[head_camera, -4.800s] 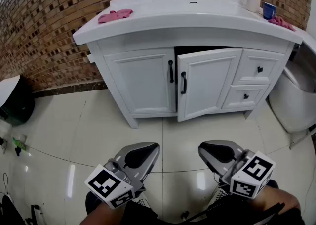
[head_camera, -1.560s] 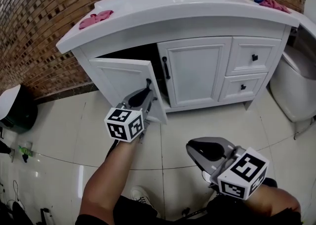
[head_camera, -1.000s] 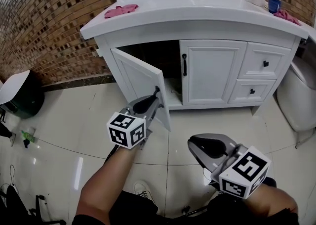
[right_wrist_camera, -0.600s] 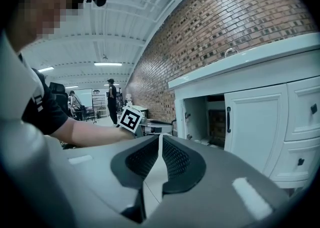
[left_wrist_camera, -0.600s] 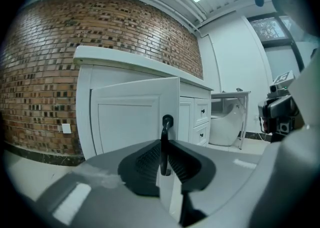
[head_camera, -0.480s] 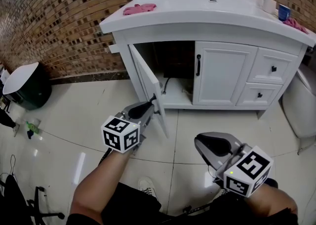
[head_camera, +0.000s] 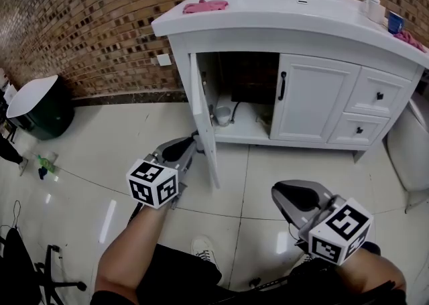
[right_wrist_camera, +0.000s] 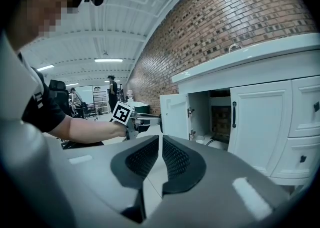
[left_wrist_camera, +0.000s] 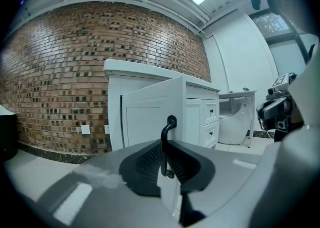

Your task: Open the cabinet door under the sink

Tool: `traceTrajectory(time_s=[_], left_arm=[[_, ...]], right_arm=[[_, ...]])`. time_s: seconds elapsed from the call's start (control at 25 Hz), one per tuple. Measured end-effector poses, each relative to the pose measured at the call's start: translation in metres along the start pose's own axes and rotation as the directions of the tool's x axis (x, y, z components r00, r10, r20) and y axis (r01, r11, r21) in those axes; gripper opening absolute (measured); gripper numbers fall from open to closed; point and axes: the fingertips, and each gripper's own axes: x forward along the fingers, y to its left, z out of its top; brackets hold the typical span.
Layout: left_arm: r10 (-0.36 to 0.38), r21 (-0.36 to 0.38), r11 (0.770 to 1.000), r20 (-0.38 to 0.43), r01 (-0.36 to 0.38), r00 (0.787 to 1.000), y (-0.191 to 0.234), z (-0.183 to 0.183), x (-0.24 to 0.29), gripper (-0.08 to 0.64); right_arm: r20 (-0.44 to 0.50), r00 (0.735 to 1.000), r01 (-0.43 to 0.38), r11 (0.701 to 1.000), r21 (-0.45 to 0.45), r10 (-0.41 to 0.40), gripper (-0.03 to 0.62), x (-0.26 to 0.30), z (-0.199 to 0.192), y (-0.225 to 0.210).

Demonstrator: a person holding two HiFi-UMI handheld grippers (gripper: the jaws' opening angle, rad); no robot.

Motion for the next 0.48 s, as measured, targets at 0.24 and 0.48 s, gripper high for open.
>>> traceTrajectory(time_s=[0.24, 0.48], left_arm=[[0.057, -0.02, 0.998, 0.019, -0.056, 0.998, 0.028, -0.006, -0.02, 0.028], [0.12, -0.052, 0.992, 0.039, -0.118, 0.992, 0.059, -0.01, -0.036, 0.021]], right_arm=[[-0.009, 1.0, 0.005, 1.0, -0.009, -0.005, 0.031, 0.004, -0.004, 0.01], [-0.014, 1.0, 0.021, 1.0, 0.021, -0.02, 0.031, 0.004, -0.009, 0.009]])
